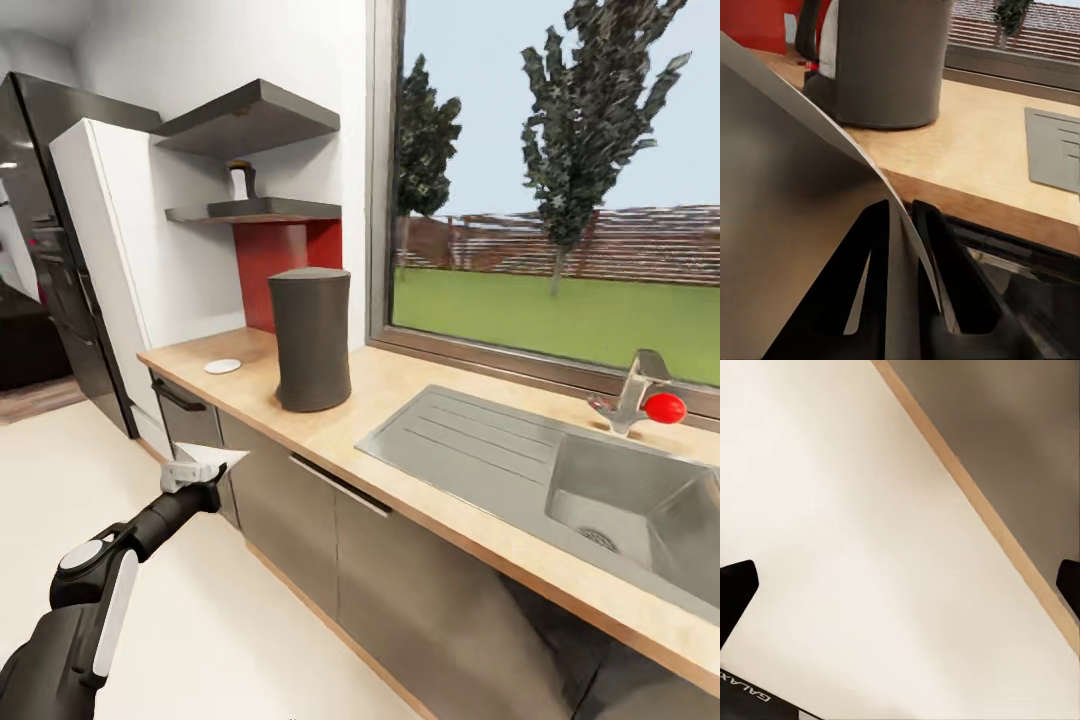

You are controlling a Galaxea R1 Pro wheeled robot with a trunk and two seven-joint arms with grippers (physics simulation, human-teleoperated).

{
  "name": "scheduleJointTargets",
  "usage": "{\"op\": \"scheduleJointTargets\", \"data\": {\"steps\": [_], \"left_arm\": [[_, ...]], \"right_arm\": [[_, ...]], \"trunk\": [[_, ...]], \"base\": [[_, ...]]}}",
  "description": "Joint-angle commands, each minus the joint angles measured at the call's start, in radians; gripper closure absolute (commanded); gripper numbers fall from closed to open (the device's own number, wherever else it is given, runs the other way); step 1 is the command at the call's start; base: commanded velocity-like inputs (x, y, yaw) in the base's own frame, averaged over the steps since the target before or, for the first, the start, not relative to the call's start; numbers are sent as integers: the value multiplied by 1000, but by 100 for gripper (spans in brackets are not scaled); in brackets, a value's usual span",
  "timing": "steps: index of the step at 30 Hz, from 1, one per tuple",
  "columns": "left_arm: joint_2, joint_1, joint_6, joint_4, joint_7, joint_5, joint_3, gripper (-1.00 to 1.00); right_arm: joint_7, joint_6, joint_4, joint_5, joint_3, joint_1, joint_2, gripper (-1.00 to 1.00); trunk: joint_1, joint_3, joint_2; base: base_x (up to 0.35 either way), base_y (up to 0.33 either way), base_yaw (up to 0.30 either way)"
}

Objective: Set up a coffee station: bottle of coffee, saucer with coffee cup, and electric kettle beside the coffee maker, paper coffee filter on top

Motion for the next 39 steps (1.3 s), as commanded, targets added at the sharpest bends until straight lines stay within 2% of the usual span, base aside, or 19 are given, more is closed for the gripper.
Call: {"op": "scheduleJointTargets", "data": {"steps": [1,18,24,39], "left_arm": [[0,-1,5,0,-6,0,2,100],[1,-1,6,0,-6,0,2,100],[1,-1,6,0,-6,0,2,100],[1,-1,6,0,-6,-1,2,100]], "right_arm": [[-1,-3,0,4,3,0,-1,-100],[0,-3,0,4,3,0,0,-100],[0,-3,0,4,3,0,0,-100],[2,-3,0,4,3,0,-2,-100]], "trunk": [[0,-1,-1],[0,-1,-1],[0,-1,-1],[0,-1,-1]], "base": [[5,305,271],[43,301,144],[231,231,180],[299,149,10]]}}
